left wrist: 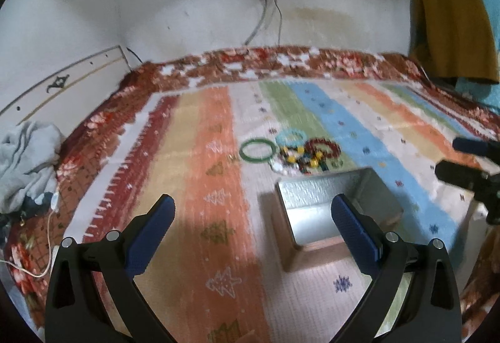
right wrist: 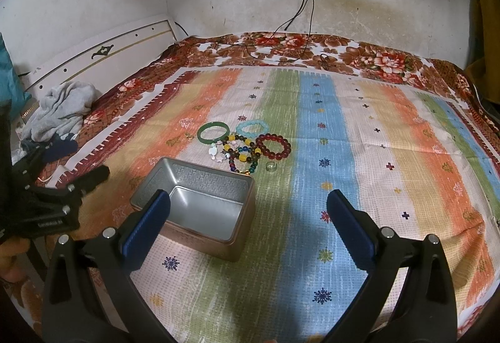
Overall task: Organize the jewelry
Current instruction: 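Move both grippers toward the jewelry cluster beside the silver tin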
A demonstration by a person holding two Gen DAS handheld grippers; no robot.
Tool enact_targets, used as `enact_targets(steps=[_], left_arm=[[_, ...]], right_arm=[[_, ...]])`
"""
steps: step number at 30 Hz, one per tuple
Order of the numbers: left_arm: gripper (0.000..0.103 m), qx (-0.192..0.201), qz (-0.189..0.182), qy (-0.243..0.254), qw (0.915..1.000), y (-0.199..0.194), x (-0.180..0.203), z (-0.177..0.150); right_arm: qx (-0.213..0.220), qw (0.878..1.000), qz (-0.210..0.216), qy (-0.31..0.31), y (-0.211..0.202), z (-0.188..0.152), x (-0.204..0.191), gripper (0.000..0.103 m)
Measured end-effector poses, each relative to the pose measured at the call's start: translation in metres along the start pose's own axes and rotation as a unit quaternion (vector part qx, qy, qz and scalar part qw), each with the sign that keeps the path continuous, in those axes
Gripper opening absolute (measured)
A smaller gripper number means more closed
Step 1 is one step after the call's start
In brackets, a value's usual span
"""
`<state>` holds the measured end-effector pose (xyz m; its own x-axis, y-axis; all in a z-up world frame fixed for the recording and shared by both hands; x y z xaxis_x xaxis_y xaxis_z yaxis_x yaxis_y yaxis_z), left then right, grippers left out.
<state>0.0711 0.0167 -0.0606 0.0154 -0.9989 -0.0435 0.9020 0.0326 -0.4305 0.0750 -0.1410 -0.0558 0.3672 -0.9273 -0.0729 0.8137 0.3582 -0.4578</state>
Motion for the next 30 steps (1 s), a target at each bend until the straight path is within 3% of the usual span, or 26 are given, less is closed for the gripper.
enact_targets(steps=[15,26,30], left_arm=[[0.098,-0.017,-0.028,0.008,0.9994,0.0,0.007,-0.011],[0.098,-0.017,-0.025,0.01,0.9995,0.001,0.007,-0.01],[0.098,-0.033,-0.009,0.006,0.9994,0.009,0.0,-0.009]], right_arm=[[-0.001,1.0,0.0,0.0,-0.001,0.005,0.0,0.098],[0.001,1.0,-0.001,0.002,0.001,0.001,0.002,0.098],[-0.001,1.0,0.0,0.004,0.001,0.003,0.001,0.098]])
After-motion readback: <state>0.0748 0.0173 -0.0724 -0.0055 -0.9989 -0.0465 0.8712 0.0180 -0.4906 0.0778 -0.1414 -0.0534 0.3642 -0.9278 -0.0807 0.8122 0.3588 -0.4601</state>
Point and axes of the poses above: each gripper's, at about its wrist camera, not at the fingertips, and y roughly the way its jaws point, x to its right, z to its top, the point moved 8 cm from there along y, roughly the way its jaws point, and after that the axes turned 11 degrees about x, right-handed, at the moved point
